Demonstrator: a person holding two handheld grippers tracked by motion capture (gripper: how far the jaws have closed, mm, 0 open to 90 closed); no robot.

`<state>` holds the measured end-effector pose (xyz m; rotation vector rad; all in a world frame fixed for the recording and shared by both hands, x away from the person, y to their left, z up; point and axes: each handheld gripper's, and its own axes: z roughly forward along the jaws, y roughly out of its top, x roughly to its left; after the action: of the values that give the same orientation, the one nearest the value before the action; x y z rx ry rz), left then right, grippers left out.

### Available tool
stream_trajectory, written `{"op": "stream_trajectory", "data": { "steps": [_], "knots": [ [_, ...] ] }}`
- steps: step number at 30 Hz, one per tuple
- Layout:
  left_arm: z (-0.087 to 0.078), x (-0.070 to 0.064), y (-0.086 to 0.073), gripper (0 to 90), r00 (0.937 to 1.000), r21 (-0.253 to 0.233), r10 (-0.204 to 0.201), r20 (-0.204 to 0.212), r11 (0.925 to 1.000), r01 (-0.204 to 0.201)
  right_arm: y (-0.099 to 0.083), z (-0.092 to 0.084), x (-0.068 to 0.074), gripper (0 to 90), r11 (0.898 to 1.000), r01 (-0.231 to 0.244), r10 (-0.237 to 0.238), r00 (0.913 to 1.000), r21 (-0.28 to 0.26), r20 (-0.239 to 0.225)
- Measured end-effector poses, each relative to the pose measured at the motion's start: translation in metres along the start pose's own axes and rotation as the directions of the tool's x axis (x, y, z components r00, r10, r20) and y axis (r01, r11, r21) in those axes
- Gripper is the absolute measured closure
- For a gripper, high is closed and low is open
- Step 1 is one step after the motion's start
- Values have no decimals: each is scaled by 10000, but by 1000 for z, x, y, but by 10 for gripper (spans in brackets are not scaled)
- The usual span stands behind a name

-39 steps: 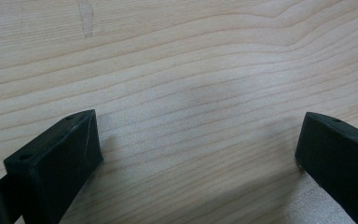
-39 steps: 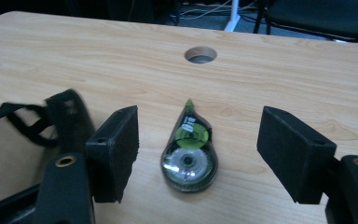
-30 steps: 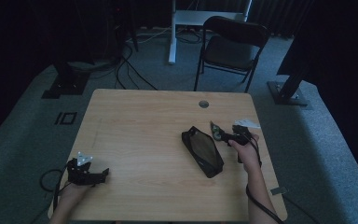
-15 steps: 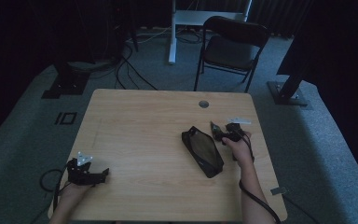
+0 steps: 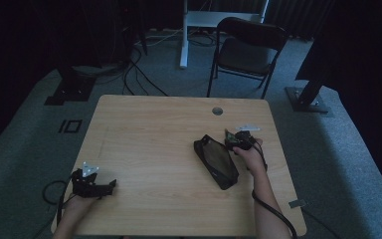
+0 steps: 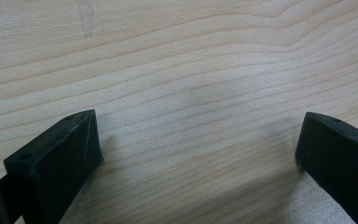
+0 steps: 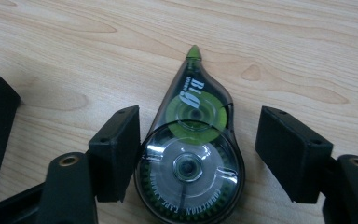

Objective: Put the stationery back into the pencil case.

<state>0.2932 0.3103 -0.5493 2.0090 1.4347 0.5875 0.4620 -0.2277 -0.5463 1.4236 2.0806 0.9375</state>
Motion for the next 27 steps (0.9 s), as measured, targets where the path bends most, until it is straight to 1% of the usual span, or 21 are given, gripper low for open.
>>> {"op": "stream_trajectory", "data": {
  "steps": [2, 10, 12, 14, 18, 19, 20, 21, 23, 24, 27],
  "knots": [
    [0, 0, 0, 2, 10000, -6, -7, 1, 10000, 7, 1, 1, 0, 328, 10000, 61, -61, 10000, 24, -38],
    [0, 0, 0, 2, 10000, 2, 2, 1, 10000, -2, 2, 5, 2, 329, 10000, 97, -97, 10000, 14, 11],
    [0, 0, 0, 2, 10000, 4, 3, 0, 10000, -3, 3, 6, 3, 420, 10000, 68, -68, 10000, -44, 46],
    [0, 0, 0, 2, 10000, 2, 4, 2, 10000, -4, 3, 6, 3, 431, 9999, -25, 27, 9999, -129, 144],
    [0, 0, 0, 2, 10000, 0, 1, 1, 10000, -1, 4, 4, 4, 440, 10000, 19, -19, 9998, 28, 213],
    [0, 0, 0, 2, 10000, 0, 2, 2, 10000, -2, 4, 3, 4, 442, 10000, 28, -29, 9996, 41, 292],
    [0, 0, 0, 2, 10000, 1, 2, 1, 10000, -2, 3, 3, 4, 444, 10000, -1, 0, 9996, 31, 281],
    [0, 0, 0, 2, 10000, 1, 3, 2, 10000, -3, 3, 2, 3, 452, 9999, -129, 128, 9996, 37, 264],
    [0, 0, 0, 2, 10000, 3, 4, 1, 10000, -4, 4, -1, 3, 474, 9999, -34, 30, 9992, 96, 394],
    [0, 0, 0, 2, 10000, -1, -1, 1, 10000, 1, 4, -3, 3, 478, 9999, -102, 98, 9992, 109, 385],
    [0, 0, 0, 2, 10000, 3, 4, 1, 10000, -4, 5, -8, 2, 484, 9999, -94, 90, 9993, 95, 356]
  ]
}}
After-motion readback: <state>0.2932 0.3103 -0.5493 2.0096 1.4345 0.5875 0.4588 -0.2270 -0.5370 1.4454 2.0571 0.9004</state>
